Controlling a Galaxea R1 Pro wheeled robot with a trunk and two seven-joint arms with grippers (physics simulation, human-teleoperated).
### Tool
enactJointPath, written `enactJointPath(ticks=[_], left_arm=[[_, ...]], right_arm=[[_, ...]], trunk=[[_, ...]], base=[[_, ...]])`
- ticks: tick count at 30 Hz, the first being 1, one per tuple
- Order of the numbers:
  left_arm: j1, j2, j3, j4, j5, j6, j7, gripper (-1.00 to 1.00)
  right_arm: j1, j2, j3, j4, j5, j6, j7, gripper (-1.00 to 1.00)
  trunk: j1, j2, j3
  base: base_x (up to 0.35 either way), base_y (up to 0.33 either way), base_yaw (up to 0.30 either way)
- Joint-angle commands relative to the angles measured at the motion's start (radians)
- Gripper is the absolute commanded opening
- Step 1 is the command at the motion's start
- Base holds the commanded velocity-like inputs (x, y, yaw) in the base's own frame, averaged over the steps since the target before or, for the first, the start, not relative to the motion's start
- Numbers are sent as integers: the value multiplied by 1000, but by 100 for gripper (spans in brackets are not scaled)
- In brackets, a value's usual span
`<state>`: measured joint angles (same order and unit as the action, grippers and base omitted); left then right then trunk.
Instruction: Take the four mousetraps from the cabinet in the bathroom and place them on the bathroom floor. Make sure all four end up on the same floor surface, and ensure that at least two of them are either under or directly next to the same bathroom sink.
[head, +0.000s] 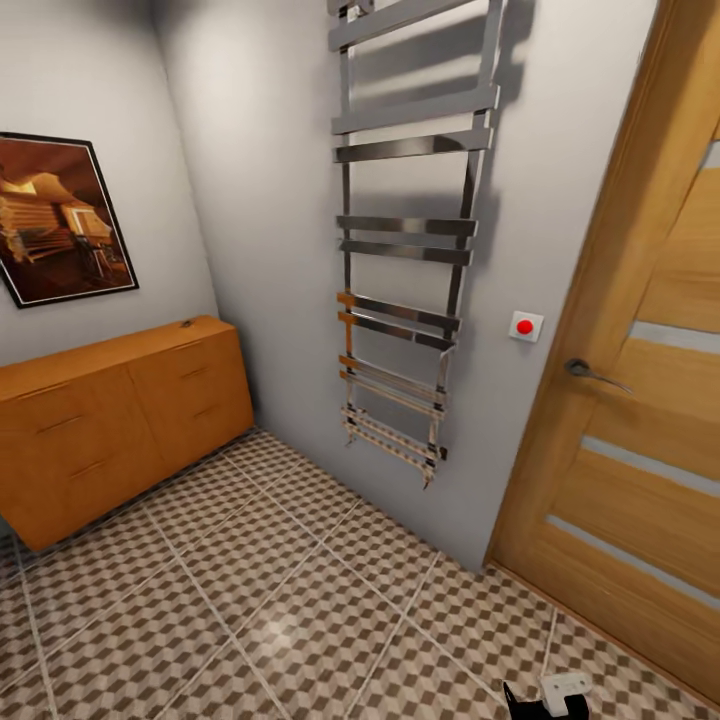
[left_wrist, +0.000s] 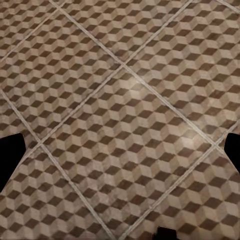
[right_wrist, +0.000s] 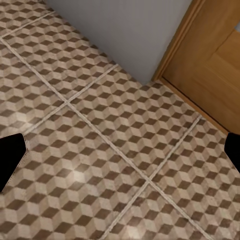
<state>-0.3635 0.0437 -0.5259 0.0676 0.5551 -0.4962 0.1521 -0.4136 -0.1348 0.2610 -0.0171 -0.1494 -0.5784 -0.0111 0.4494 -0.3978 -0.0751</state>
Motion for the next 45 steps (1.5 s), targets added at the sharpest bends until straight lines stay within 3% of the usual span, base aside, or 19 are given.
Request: enactJointPath(ticks=[1,45], left_arm=[[-2,-1,-8,3,0,-4,4,100],[-2,-1,-8,3,0,-3,4,100]], right_arm=[[-1,0,9,0,-9,-3,-1,100],[0,0,9,0,-9,-3,-1,100]], trunk=[[1,-2,-2],[1,-2,-2]], base=[[0,0,271],[0,0,270]])
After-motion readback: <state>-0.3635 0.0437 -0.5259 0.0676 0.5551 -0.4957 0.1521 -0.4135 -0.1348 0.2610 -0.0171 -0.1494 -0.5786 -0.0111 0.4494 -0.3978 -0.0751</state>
